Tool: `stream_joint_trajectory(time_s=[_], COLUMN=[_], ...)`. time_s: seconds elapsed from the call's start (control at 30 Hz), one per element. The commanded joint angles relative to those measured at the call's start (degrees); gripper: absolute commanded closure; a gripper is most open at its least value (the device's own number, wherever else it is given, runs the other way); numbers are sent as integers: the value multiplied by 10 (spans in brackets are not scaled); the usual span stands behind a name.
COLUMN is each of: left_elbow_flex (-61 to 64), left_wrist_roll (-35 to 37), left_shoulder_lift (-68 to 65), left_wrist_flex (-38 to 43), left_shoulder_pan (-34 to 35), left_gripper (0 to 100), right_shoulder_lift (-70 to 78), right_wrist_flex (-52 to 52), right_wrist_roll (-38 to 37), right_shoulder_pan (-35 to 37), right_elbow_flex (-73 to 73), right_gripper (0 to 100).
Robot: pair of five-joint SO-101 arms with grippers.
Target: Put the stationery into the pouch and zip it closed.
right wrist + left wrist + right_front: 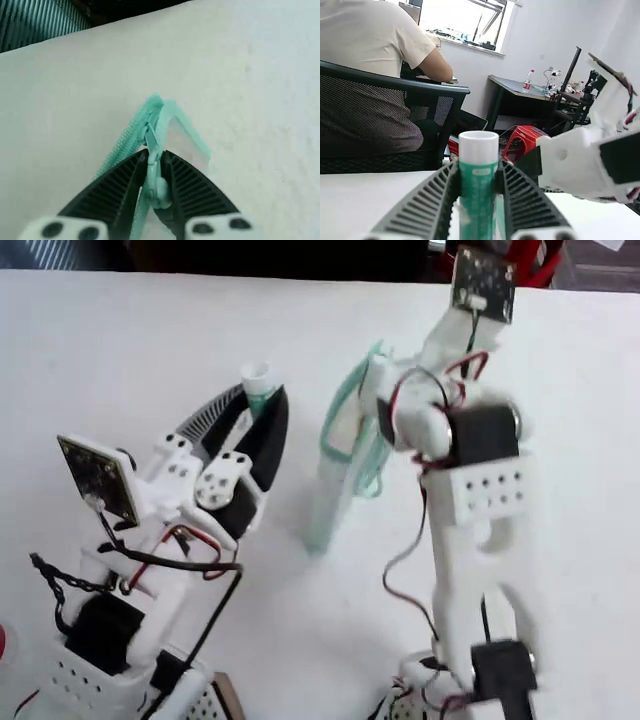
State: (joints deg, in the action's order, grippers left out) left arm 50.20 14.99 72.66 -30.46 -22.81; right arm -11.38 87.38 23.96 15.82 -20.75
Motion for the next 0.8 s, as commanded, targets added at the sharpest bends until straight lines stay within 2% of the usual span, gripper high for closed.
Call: stream_joint_trajectory(time_s=[0.0, 0.07, 0.17, 0.33, 0.53, 0.67, 0.77], left_elbow_flex=[-10, -25, -54, -77, -97, -140, -148], left_wrist_roll=[0, 0, 0, -3, 5, 72, 75], left_shoulder_lift=[7, 6, 3, -25, -175, -227, -234], left_wrist_flex=[11, 47, 99, 115, 208, 216, 216], left_shoulder_pan=[11, 7, -23, -74, -80, -106, -144], left_gripper=[972, 972, 972, 972, 975, 973, 972], right_shoulder_lift=[63, 95, 122, 124, 124, 128, 130], right_wrist_flex=[72, 104, 111, 111, 111, 110, 100], right_wrist_roll=[19, 33, 69, 139, 143, 144, 144], right_shoulder_pan=[-3, -3, -4, -35, -65, -94, -113], right_elbow_flex=[-195, -242, -237, -164, -97, -85, -84], right_gripper=[977, 980, 981, 981, 981, 981, 981])
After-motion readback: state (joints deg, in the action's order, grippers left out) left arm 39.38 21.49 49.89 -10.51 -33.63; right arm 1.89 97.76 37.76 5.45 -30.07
